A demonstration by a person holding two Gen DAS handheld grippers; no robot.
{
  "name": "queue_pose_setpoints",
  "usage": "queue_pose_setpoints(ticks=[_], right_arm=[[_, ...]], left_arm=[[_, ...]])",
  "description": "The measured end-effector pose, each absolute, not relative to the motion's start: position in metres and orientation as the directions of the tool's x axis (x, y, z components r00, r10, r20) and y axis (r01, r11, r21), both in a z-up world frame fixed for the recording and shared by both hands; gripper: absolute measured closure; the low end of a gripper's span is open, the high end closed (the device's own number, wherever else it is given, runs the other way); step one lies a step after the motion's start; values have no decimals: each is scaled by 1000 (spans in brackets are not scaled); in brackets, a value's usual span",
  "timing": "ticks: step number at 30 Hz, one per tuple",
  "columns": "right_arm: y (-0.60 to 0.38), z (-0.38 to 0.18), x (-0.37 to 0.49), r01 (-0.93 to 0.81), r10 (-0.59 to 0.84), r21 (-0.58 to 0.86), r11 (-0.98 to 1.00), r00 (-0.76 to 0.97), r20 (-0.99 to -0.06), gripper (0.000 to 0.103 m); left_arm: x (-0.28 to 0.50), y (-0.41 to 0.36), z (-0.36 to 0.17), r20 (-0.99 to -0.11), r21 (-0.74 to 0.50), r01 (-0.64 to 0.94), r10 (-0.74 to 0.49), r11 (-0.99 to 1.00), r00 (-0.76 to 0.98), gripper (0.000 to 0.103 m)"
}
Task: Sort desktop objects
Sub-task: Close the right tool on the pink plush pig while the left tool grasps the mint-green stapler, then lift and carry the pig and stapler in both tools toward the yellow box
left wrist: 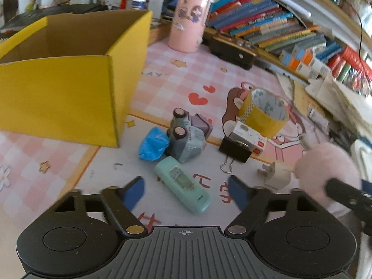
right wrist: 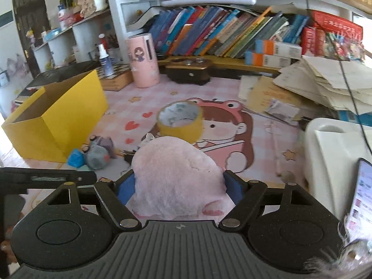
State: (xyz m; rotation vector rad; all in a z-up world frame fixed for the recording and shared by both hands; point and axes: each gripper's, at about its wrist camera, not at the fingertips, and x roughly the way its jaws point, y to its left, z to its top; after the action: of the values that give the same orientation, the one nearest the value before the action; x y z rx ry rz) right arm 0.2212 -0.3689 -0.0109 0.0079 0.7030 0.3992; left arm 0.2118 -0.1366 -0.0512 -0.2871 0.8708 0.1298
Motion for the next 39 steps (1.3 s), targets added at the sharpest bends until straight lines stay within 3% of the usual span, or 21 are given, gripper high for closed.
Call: queue_pose_setpoints(ticks=[6,13,21,39], right_arm=[[-378,-7,211,-337,337,121,934,712,-616,26],[-381,-6,206,-319,327,126,939,716,-617,26],[-373,-2,207,-347,362,147,926,711,-602,26],[-322,3,190,-487,460,135,863,649,-605,26]], left_arm=[[226,-150,-62,-779,-112,-184,28,977,626,78],[214,-156,-55,-773,-133,-104,-38,986,634,79],[193,-151,-17,-694,-235,-71,-116,969,711,79],[144,-111,-1,-630,-327,-135,-109,935,769,79]])
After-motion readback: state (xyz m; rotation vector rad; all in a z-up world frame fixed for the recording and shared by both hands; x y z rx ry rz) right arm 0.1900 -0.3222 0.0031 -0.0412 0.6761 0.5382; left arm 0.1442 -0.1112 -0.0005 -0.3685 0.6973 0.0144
